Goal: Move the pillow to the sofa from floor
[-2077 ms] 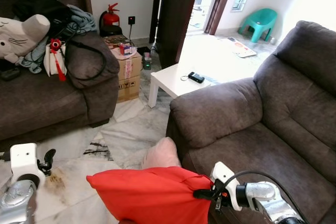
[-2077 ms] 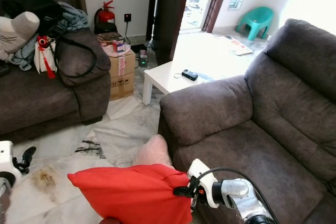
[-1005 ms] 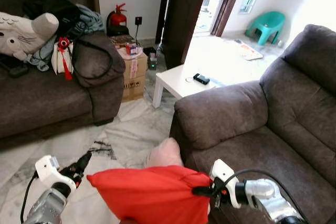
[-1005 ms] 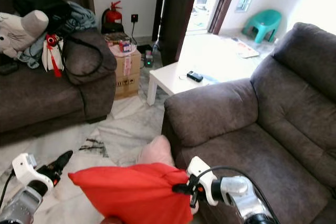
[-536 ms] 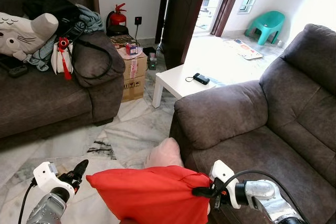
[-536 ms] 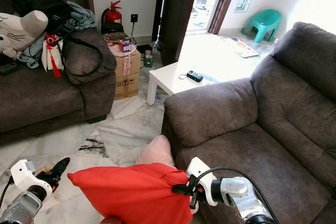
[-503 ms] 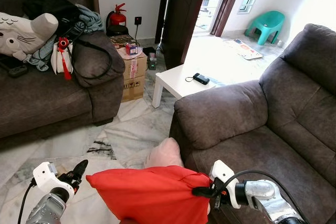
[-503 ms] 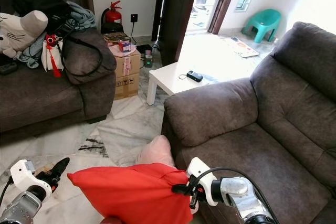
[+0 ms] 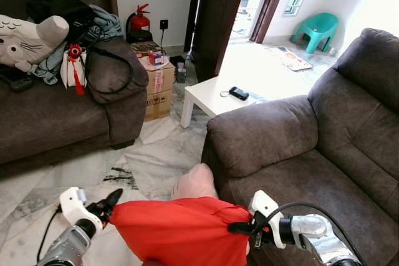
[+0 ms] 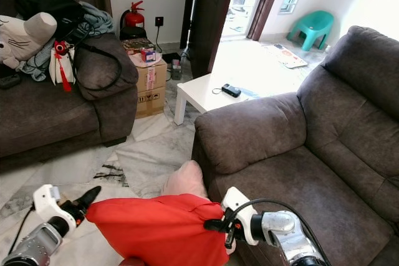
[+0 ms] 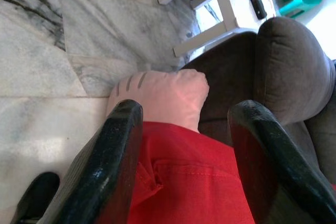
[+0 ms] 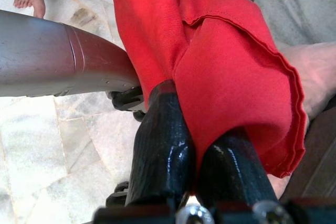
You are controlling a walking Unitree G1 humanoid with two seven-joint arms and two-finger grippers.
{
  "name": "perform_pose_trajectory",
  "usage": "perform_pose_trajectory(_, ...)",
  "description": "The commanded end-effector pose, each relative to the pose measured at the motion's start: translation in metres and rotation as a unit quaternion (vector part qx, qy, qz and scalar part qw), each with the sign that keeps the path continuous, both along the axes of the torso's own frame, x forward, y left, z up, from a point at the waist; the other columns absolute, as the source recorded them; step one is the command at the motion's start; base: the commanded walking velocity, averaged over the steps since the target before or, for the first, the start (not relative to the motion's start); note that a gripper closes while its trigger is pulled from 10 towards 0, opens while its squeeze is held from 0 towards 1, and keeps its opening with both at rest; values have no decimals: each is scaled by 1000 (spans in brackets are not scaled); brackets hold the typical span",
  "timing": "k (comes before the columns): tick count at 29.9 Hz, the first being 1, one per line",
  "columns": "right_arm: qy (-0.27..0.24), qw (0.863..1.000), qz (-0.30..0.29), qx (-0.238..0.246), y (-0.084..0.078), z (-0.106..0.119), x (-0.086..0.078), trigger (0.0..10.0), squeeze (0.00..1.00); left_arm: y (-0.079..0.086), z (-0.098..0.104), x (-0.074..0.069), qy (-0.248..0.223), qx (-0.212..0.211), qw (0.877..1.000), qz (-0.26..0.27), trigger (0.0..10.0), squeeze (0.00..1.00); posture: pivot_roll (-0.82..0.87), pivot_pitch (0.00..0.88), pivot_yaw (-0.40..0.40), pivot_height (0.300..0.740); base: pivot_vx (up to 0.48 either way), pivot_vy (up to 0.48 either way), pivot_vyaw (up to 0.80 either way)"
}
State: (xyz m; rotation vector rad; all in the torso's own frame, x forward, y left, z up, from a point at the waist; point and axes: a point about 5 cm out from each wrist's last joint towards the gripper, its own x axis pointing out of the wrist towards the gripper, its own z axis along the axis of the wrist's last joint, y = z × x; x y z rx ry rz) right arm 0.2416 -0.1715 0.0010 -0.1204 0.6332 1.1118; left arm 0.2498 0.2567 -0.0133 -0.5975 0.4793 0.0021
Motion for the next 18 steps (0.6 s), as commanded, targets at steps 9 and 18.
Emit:
perform_pose_trajectory(9,-24,1000,-14,7,-6,10,6,10000,0,-29,-14,-4,21,-27,999,-23,10000,0,195,0,-181,740,0,0,0)
perform_pose_trajectory(18,-22,1000,-17,8,-5,8,5,10000,0,-36,-8,-6,-32,-26,999,-20,10000,0,204,0,-176,740,0,0,0)
